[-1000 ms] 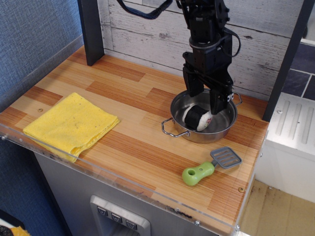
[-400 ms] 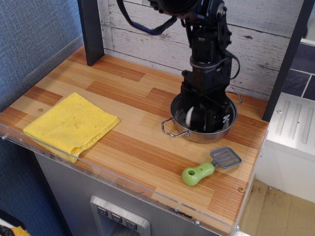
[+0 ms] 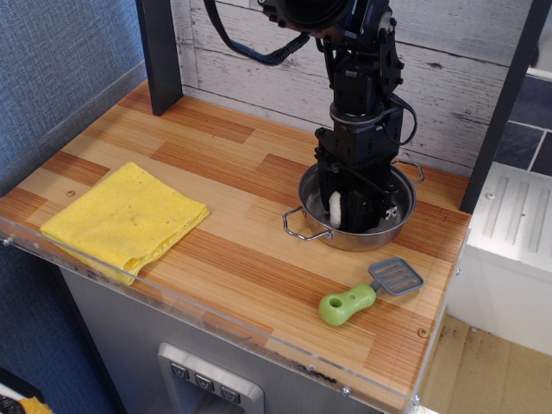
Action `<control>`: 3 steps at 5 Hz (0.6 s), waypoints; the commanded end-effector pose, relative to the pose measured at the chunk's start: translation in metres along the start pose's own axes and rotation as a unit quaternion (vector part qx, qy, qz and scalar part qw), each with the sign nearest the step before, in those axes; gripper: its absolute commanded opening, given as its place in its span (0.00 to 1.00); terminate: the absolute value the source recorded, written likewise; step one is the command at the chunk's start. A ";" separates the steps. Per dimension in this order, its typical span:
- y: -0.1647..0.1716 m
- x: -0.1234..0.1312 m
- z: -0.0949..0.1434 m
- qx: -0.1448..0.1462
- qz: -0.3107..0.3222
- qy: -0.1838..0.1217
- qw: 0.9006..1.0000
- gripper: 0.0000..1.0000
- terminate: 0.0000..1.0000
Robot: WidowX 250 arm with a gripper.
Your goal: Put sushi onto towel
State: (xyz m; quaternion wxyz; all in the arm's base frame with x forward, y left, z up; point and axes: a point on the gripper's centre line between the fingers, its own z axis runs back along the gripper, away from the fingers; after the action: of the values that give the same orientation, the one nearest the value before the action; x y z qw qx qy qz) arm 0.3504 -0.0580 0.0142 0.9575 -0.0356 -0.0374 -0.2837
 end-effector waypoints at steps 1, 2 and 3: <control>-0.003 0.002 0.019 0.007 -0.006 -0.024 1.000 0.00 0.00; 0.000 0.006 0.038 0.028 -0.006 -0.044 0.999 0.00 0.00; 0.004 0.009 0.062 0.050 0.000 -0.070 0.996 0.00 0.00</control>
State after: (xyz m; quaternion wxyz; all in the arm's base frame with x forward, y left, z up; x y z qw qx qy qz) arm 0.3580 -0.0543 0.0533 0.9568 -0.0138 -0.0848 -0.2776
